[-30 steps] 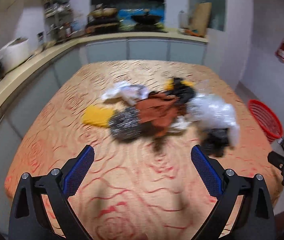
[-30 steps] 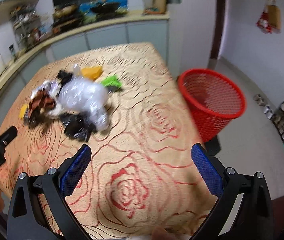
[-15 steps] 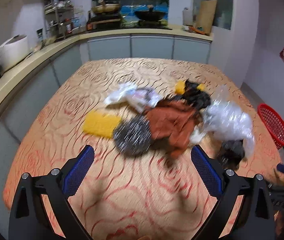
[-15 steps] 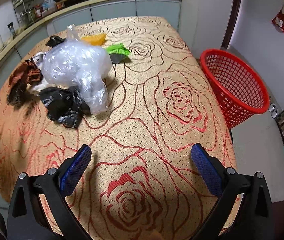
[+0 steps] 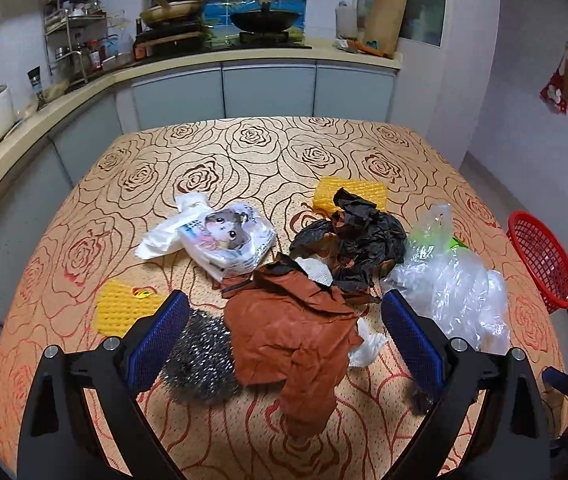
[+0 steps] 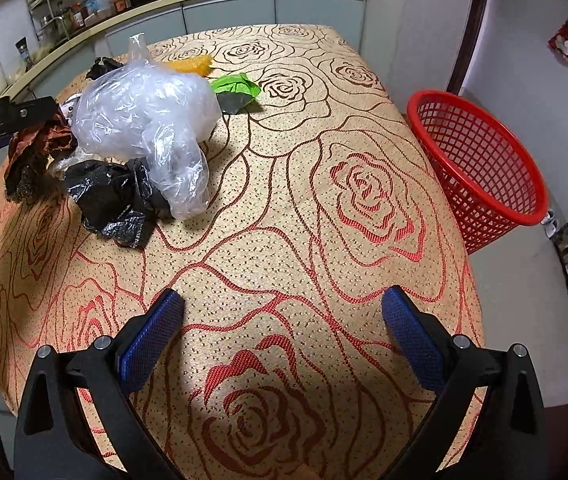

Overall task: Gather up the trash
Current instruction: 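Grasp the brown cloth with the left tool while the right tool approaches the clear plastic bag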

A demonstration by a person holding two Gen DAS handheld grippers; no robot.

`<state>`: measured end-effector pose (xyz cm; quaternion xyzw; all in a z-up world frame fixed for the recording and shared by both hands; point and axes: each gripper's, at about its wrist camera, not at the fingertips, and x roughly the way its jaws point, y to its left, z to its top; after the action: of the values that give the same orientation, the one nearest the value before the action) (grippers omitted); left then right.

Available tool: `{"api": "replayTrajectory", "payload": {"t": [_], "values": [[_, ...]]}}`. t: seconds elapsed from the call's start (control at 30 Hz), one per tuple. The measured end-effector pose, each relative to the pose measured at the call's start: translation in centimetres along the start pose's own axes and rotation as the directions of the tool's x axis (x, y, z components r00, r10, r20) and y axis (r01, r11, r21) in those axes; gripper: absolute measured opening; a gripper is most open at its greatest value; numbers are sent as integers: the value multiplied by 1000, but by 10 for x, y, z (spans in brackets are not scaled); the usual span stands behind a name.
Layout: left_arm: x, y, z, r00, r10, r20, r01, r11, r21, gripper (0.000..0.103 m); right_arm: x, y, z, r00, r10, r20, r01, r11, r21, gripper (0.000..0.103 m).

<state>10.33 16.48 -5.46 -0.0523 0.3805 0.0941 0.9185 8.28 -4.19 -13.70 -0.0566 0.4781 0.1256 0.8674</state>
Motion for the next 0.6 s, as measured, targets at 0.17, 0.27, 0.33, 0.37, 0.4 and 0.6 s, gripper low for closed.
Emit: {"api": "replayTrajectory", "payload": {"t": [0.17,0.27,0.33,0.37,0.4,0.6], "values": [[8,3,-3,999,-11,-34,11,1000,-13,60,1,-1,6,999,16,-38,-16,1000,-6,98],[8,8,-5,999,-26,-25,25,999,-25,58,-1,-8,11,996,77,-42,-76,997,29,98],[6,9,-7,999,-28,-18,28,999,-22,57,-10,-7,16,996,86,-6,-86,996,34,98],[5,9,-8,999,-30,-14,30,999,-22,56,-15,-7,19,996,84,16,-84,996,30,98],[3,10,-8,999,-31,-9,31,999,-24,55,-22,-6,23,995,85,49,-86,996,23,98],[-18,23,-11,998,-24,51,26,998,-51,54,-45,10,51,975,118,190,-110,993,-52,98]]}}
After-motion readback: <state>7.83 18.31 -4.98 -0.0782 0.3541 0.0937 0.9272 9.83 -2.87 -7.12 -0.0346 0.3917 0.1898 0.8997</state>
